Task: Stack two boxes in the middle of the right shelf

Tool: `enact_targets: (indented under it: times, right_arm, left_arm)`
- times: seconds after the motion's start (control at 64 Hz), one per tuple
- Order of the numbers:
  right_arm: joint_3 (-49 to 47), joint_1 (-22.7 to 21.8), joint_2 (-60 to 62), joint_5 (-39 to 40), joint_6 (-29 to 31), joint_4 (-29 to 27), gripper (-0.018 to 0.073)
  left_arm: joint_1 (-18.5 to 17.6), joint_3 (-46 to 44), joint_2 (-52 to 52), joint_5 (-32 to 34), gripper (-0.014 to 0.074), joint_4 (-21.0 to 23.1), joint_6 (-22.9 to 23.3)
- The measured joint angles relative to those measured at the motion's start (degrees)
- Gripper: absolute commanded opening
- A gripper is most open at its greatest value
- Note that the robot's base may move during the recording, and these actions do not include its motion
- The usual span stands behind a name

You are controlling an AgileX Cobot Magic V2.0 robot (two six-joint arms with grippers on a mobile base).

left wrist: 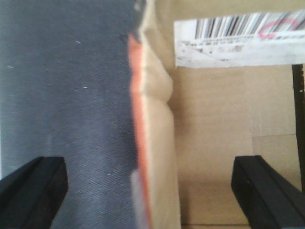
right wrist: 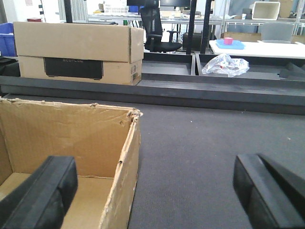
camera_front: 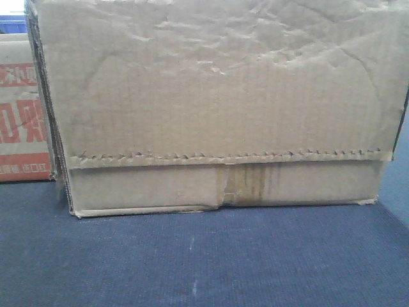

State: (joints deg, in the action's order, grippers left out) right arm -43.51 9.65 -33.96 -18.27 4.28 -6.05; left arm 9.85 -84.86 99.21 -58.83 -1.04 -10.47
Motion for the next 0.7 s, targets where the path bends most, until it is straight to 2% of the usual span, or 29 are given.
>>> enact_targets:
  times: [0.109, 0.188, 0.297, 0.344, 0.422, 0.703]
  right_arm:
    - [0.00, 0.00, 0.00, -0.66, 0.00, 0.00, 0.0570]
    - [0.00, 0.00, 0.00, -0.75, 0.00, 0.00, 0.0570]
    - [0.00, 0.00, 0.00, -0.90, 0.00, 0.00, 0.0570]
    - [0.00, 0.00, 0.00, -1.07, 0.00, 0.00, 0.0570]
    - [0.00, 0.00, 0.00, -1.19, 0.00, 0.00, 0.0570]
    - [0.00, 0.00, 0.00, -1.63, 0.00, 0.00, 0.0570]
  left_arm:
    - [0.00, 0.00, 0.34, 0.36, 0.0552, 0.37, 0.00]
    - [0.00, 0.00, 0.34, 0.46, 0.0472, 0.37, 0.00]
    - [0.00, -0.04, 0.34, 0.60, 0.0256, 0.37, 0.00]
    - [0.00, -0.04, 0.34, 0.65, 0.0101, 0.47, 0.00]
    - [0.00, -0.04, 0.34, 0.65, -0.0099, 0.60, 0.00]
    - [0.00, -1.12, -1.69, 0.34, -0.0111, 1.04, 0.00]
